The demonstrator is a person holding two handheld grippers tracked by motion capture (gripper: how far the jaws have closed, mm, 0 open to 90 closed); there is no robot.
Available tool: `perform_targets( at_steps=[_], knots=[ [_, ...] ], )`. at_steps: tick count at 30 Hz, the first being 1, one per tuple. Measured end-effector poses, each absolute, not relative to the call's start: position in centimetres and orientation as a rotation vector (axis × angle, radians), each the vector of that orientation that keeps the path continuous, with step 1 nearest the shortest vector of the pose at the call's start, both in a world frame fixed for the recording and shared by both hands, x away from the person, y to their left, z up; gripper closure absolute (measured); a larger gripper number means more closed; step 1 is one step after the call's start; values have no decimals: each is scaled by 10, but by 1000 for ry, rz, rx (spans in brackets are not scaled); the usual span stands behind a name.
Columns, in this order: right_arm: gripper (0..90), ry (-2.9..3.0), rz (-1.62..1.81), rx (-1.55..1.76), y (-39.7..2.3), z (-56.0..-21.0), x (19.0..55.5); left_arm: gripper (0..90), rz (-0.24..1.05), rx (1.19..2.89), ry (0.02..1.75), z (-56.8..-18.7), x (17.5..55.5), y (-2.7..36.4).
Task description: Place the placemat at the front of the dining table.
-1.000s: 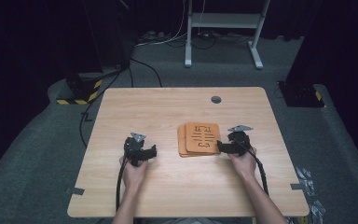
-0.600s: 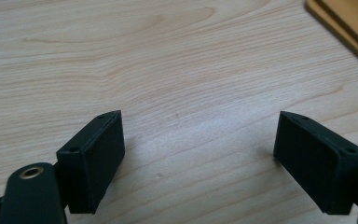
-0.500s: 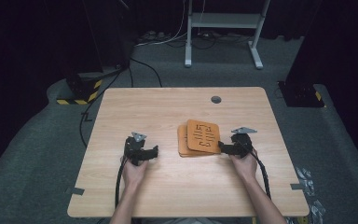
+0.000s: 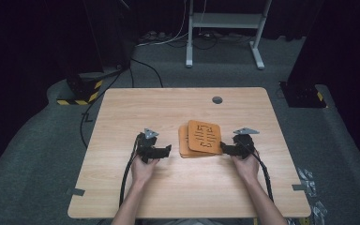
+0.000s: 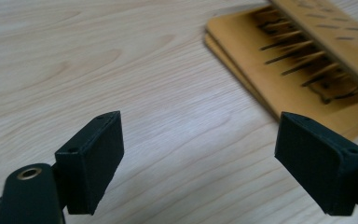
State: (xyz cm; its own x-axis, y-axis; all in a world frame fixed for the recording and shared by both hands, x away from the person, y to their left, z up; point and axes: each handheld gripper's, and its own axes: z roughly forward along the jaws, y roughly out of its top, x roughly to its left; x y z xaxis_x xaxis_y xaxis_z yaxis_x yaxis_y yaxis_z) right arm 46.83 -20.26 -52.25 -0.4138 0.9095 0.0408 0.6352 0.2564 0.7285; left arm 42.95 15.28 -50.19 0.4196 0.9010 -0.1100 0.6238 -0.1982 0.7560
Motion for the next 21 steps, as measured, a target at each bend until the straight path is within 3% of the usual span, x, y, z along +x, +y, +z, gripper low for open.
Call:
perform_targets(
  at_steps=[21],
  knots=[
    [193, 2130, 949, 1409, -202, -522, 468, 176, 389, 1956, 1197, -486, 450, 98]
  ],
)
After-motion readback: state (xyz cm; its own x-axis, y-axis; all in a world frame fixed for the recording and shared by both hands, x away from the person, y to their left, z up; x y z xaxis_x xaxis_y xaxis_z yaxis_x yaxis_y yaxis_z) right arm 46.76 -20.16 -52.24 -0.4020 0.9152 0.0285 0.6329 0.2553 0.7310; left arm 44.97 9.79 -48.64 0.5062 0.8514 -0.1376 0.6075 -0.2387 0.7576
